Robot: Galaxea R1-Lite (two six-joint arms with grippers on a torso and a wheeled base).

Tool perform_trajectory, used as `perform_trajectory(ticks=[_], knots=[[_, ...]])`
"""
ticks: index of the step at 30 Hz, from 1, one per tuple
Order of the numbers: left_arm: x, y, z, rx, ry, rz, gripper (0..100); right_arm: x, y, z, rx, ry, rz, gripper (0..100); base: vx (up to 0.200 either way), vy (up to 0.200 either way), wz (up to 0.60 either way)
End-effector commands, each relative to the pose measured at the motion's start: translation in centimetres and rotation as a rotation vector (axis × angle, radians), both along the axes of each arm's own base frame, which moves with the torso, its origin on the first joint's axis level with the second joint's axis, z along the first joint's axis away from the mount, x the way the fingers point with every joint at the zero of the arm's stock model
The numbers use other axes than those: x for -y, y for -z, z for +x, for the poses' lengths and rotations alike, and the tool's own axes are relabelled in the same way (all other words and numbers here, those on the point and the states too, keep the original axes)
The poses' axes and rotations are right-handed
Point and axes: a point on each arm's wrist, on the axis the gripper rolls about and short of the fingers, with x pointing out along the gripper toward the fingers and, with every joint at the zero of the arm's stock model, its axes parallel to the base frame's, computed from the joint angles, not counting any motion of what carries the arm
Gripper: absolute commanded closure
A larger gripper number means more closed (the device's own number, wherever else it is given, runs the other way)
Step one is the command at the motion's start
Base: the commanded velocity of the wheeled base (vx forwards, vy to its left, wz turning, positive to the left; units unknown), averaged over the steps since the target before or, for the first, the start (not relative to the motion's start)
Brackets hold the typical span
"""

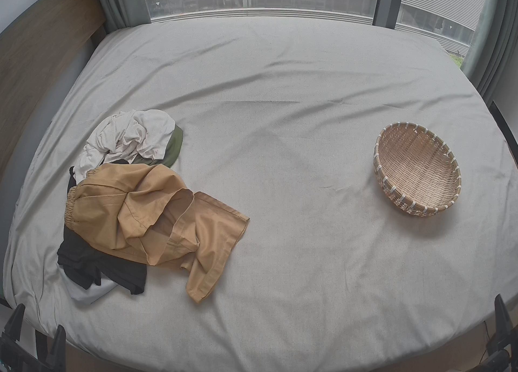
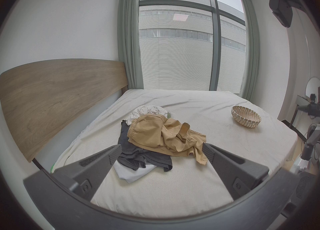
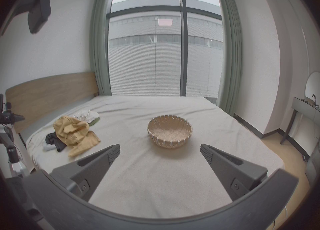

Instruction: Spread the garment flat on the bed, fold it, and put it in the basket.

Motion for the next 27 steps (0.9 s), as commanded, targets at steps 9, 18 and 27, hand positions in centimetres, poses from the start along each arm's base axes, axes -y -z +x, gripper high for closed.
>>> perform_trajectory(ticks=[9,18,27], knots=[[0.0,0.5,0.0,-0.003,-0.001,-0.004,0,-1.0,-5.6,5.1,-0.211,-0.448,0.349,0,0.0,0.0,0.0],[0.0,0.5,0.0,-0.003,-0.001,-0.004,0,-2.3,-5.6,8.5,-0.339,-0.529,0.242,0,0.0,0.0,0.0],[0.0,0.5,0.0,-0.003,0.001,-0.004,0,-5.4,-5.3,13.8,-0.448,-0.623,0.26,0,0.0,0.0,0.0]])
